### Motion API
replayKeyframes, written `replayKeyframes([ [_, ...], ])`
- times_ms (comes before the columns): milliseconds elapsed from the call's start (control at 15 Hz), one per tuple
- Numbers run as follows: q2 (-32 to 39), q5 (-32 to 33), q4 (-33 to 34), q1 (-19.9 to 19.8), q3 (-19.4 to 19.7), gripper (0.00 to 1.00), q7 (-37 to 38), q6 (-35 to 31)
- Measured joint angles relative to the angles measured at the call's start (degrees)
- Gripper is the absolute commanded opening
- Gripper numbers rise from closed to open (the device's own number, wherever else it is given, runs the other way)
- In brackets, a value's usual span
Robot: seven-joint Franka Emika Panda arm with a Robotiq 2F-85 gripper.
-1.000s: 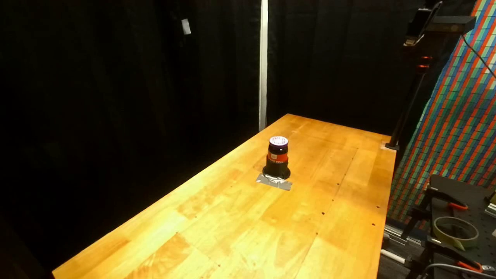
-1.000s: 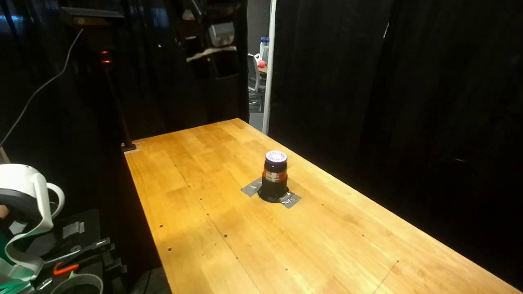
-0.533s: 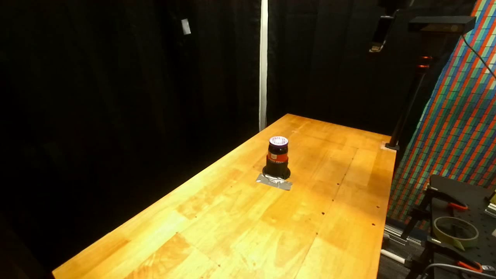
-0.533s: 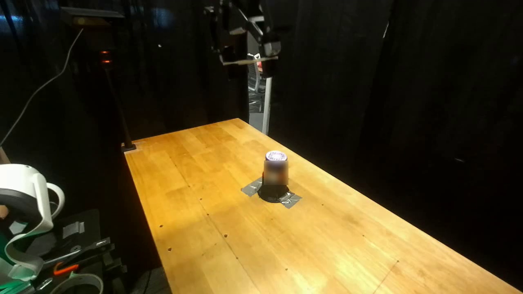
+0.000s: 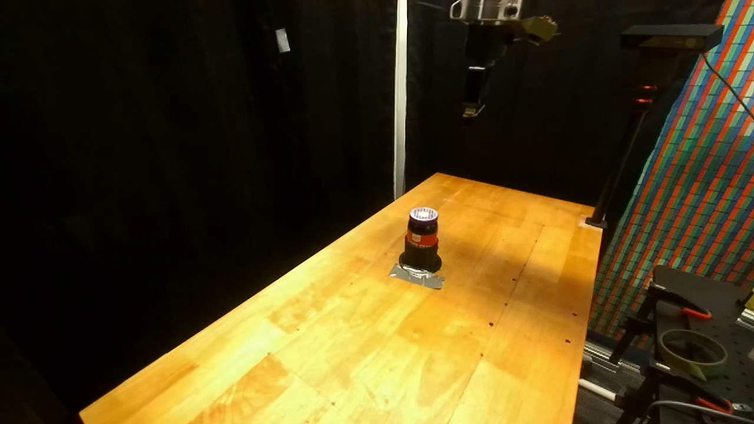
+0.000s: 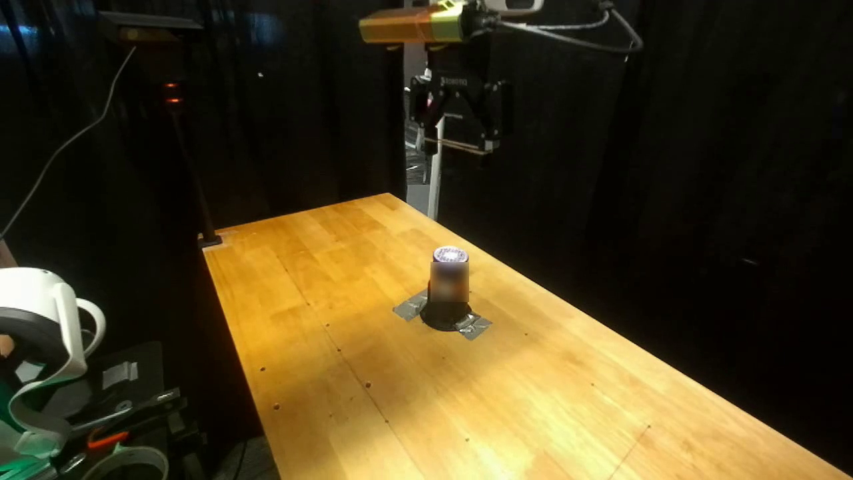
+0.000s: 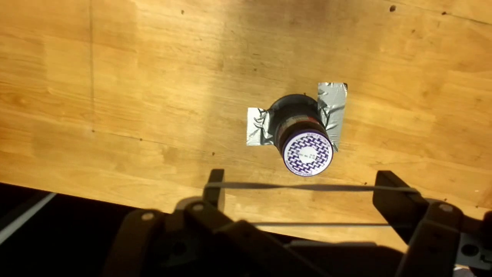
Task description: Put the rubber band on the cup
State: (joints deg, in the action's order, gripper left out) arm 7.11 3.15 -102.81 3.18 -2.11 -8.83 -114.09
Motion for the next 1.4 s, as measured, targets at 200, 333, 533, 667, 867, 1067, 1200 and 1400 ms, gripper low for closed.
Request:
replayKeyframes([
  [200, 10.1, -0.6, 8.4, 0.2, -0.7, 1.0, 0.5, 0.0],
  [333, 16.3, -0.6, 13.8, 0.5, -0.7, 1.0, 1.3, 0.5],
  [533, 24.1, -0.6, 20.9, 0.6, -0.8, 1.0, 2.0, 2.7],
  [667, 28.3, -0.7, 24.8, 0.7, -0.9, 1.0, 2.1, 3.8],
  [867, 33.1, -0.7, 29.3, 0.7, -1.0, 1.0, 2.7, 4.8],
  [1067, 36.1, -0.8, 32.1, 0.8, -1.3, 1.0, 3.4, 5.2],
  [1200, 37.5, -0.8, 33.0, 1.1, -1.4, 1.0, 4.0, 5.2],
  [1400, 39.3, -0.8, 33.7, 1.4, -1.4, 1.0, 4.8, 5.2],
])
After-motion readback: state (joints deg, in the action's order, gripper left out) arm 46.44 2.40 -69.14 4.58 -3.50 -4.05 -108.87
